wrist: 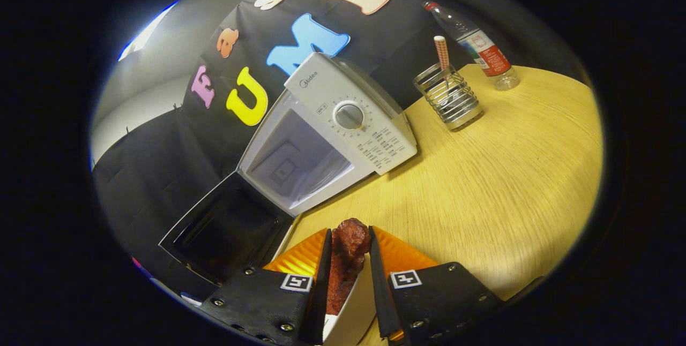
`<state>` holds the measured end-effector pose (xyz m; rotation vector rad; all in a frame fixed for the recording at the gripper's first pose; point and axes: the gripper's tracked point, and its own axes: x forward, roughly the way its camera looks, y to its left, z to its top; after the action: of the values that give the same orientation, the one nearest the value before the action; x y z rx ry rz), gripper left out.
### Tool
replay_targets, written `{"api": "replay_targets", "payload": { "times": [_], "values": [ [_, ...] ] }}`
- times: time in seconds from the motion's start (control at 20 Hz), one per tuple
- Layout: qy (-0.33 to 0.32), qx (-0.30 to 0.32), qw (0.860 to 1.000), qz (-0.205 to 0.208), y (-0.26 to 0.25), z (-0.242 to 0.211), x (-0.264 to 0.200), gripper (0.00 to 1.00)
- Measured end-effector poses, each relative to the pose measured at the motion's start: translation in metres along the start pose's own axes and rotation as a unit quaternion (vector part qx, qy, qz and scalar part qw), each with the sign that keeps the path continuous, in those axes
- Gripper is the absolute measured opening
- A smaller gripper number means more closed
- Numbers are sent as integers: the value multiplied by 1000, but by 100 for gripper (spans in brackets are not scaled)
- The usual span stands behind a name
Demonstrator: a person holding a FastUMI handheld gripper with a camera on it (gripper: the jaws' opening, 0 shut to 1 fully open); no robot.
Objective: Open the microwave, put the food inside, and close the microwave door.
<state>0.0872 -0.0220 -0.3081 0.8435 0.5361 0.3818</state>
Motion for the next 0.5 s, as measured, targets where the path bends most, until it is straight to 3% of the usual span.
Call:
{"api": "replay_targets", "payload": {
  "times": [0.05, 0.15, 0.25, 0.35, 0.5],
  "values": [
    [4, 9, 1000, 13, 2, -3, -1, 38],
    [-1, 12, 999, 31, 11, 7, 0, 26],
    [-8, 4, 1000, 21, 16, 8, -6, 15],
    [-1, 16, 1000, 8, 22, 8, -7, 9],
    [9, 5, 1000, 1, 36, 2, -11, 8]
  ]
}}
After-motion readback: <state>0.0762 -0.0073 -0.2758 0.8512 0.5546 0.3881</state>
